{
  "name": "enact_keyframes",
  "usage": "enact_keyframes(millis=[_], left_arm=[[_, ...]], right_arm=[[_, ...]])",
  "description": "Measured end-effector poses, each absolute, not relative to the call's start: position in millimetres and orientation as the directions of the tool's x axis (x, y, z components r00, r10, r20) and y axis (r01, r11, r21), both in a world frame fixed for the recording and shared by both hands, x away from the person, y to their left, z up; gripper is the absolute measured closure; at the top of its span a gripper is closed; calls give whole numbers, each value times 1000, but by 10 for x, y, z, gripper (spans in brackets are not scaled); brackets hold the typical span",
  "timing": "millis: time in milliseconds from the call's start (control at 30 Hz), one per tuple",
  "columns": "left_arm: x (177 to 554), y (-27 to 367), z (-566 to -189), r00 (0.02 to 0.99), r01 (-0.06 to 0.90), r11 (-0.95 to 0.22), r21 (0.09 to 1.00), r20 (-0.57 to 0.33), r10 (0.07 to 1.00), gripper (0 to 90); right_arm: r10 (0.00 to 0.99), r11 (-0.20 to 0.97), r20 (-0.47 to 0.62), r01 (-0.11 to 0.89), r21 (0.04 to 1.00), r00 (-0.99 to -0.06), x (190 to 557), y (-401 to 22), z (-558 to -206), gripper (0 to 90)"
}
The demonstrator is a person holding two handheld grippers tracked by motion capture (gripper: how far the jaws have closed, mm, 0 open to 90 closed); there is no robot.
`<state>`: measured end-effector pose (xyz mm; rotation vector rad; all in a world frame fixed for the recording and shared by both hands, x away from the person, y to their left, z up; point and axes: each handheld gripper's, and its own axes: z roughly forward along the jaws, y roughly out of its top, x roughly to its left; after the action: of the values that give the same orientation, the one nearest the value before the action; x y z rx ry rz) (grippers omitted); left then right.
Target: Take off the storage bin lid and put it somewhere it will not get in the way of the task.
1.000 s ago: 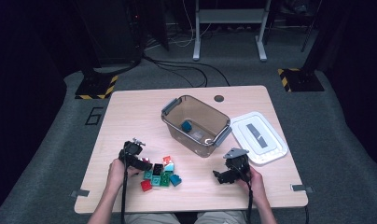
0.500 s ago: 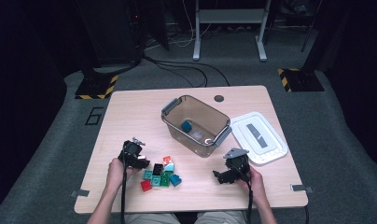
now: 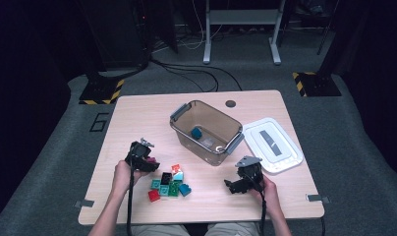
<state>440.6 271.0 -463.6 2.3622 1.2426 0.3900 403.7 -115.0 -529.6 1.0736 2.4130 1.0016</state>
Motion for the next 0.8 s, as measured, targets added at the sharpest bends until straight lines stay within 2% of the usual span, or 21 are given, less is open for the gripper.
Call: enact_keyframes(millis=[800], left_arm=[[4530, 2504, -4240, 602, 653, -540, 531, 68, 795, 487]], right_arm=[[741, 477, -7, 518, 710, -672, 4041, -1154, -5296, 0]])
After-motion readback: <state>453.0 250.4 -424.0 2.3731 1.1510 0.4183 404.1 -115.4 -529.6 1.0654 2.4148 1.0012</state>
